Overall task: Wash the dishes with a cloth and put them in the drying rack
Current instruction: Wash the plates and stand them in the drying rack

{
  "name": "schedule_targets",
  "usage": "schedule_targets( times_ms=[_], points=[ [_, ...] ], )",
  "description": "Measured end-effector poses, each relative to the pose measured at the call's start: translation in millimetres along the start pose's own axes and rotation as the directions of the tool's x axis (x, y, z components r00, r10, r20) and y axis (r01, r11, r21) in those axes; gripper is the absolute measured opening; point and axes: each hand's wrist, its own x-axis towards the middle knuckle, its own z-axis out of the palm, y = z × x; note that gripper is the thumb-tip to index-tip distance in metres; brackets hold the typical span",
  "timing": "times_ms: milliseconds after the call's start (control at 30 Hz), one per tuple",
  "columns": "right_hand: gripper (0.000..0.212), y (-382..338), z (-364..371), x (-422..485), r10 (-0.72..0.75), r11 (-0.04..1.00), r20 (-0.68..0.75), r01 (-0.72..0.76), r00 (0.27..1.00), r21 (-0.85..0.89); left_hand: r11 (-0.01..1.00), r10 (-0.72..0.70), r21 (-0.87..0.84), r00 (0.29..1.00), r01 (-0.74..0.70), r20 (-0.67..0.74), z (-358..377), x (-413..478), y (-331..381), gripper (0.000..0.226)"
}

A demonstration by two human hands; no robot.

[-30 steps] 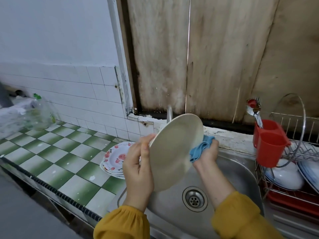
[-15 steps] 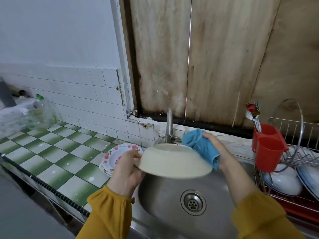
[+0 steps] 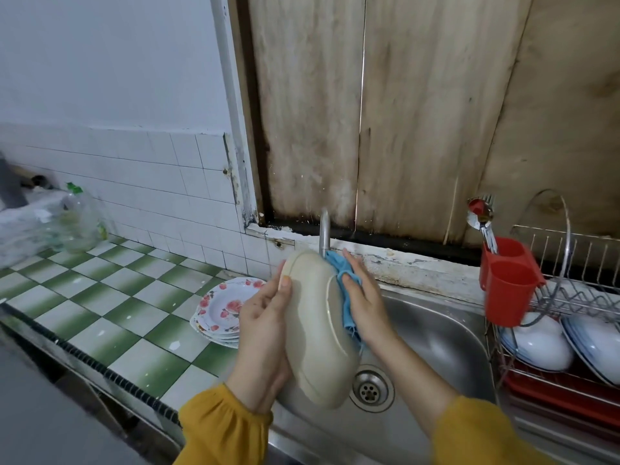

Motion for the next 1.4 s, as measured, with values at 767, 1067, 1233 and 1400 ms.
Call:
schedule_targets(
  times_ms=[767,1067,1233,1400],
  points=[
    [0.046,10,22,-78,-0.673,0.632,-0.03,0.553,0.739,-0.542,0.956,0.198,-0.173,0.955,-0.237,-0.219,-15,-3,7,0.026],
    [0.028,-7,-36,-20,0.017,0.964,-0.27,0.056,0.963,0.26,0.984,0.178,-0.021,0.975,-0.177,0.133,-29,-8,25,0.036],
    [0.035,-44,-57,-18,-0.133,0.98,-0.194,0.158,0.972,0.118,0.912,0.173,0.306,0.931,-0.274,0.321,-6,-28,10,0.028],
    [0.047,-81,-89,-45,-0.236,0.93,-0.448,0.334,0.862,0.152,0.931,0.111,0.323,0.974,-0.171,0.196,31,-41,-7,0.028]
  ],
)
